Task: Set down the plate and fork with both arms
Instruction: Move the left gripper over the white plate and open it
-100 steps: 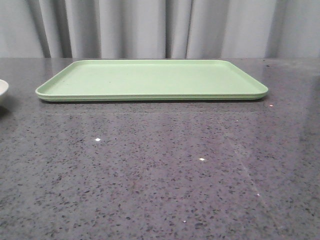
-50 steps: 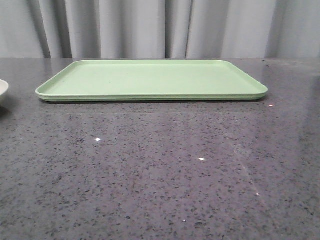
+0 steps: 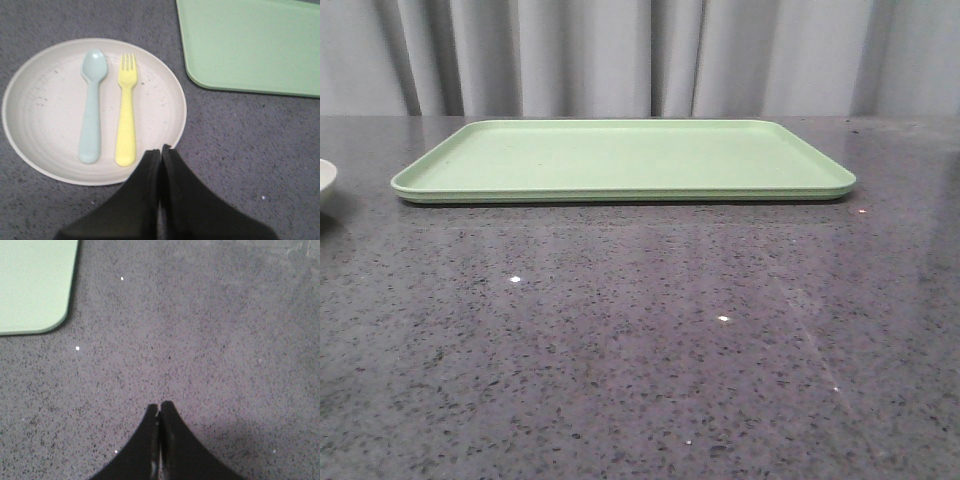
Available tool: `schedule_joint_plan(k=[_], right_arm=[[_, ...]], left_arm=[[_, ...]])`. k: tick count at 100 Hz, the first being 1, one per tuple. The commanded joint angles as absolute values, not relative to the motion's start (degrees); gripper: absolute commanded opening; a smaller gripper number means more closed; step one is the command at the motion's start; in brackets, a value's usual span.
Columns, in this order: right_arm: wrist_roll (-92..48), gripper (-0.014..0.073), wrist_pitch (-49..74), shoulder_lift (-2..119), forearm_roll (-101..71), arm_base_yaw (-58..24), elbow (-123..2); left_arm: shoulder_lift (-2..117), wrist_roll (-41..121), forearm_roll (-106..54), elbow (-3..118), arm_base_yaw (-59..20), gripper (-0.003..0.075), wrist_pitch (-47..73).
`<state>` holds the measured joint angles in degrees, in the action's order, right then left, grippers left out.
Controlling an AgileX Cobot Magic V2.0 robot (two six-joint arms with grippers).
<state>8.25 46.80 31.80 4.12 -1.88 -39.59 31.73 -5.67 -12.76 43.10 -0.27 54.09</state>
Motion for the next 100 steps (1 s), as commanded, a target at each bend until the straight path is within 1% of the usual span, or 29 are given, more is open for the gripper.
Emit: schedule_joint_plan(k=[1,46,54,59,61,63,64,67,68,71,73,75,76,78,80,81,82,85,88,100], right_arm=[[8.09,-0.0068,45.65,32.75,4.52,-1.63,-41.66],[8.09,-0.0061,45.81,32.75,4.52,-1.63,-41.66],[8.09,-0.0004,45.81,32.75,4.52,-1.63,-41.66],[8.09,0.0062,45.81,32.75,4.52,-1.63,-41.66],[8.09,0.0111,45.81,32.75,4.52,-1.63,-41.66],[8.09,0.0138,45.81,32.75,4.52,-1.63,-41.66],[8.09,0.0166,45.81,32.75,4.52,-1.63,-41.66],[8.09,0.0211,45.81,32.75,4.52,-1.63,-41.66],[8.09,0.0241,45.81,32.75,4.52,-1.63,-41.66],[8.09,0.0302,45.81,32.75,4.52,-1.63,-41.66],[8.09,0.0363,45.81,32.75,4.52,-1.63,-41.66],[8.09,0.0405,45.81,32.75,4.52,-1.63,-41.66],[8.09,0.0405,45.81,32.75,4.52,-1.63,-41.66],[8.09,0.0454,45.76,32.75,4.52,-1.63,-41.66],[8.09,0.0486,45.54,32.75,4.52,-1.63,-41.66],[8.09,0.0486,45.54,32.75,4.52,-1.63,-41.66],[8.09,0.0512,45.41,32.75,4.52,-1.63,-41.66],[8.09,0.0538,45.14,32.75,4.52,-1.63,-41.66],[8.09,0.055,45.07,32.75,4.52,-1.63,-41.66],[8.09,0.0556,44.9,32.75,4.52,-1.63,-41.66]], left_arm=[[34.53,-5.89,-16.88,45.31,-0.2,-0.002,52.24],[35.96,-5.48,-17.56,45.35,-0.2,-0.0019,52.25],[35.96,-4.07,-17.56,45.35,-0.2,0.0009,52.21],[35.96,-3.51,-17.56,45.46,-0.2,0.0065,52.21],[35.96,-3.22,-17.56,45.45,-0.2,0.0084,52.21],[35.96,-3.1,-17.56,45.57,-0.2,0.0115,52.21],[35.96,-3.1,-17.56,45.58,-0.2,0.0139,52.21],[35.96,-2.95,-17.56,45.58,-0.2,0.019,52.21],[35.96,-2.95,-17.56,45.69,-0.2,0.0204,52.08],[35.96,-2.74,-17.56,45.67,-0.2,0.0278,52.08],[35.96,-2.81,-17.56,45.67,-0.2,0.0323,52.08],[35.96,-2.81,-17.56,45.67,-0.2,0.0353,52.08],[35.96,-2.81,-17.45,45.67,-0.2,0.0381,52.08],[35.96,-2.81,-17.45,45.67,-0.2,0.0421,52.08],[35.96,-2.81,-17.3,45.67,-0.2,0.0457,52.08],[35.96,-2.81,-17.31,45.67,-0.2,0.0468,52.08],[35.96,-2.81,-17.18,45.67,-0.2,0.0479,52.08],[35.96,-2.81,-16.76,45.67,-0.2,0.052,51.86],[35.96,-2.81,-16.29,45.67,-0.2,0.054,51.75],[35.96,-2.81,-15.55,45.67,-0.2,0.0546,51.7]])
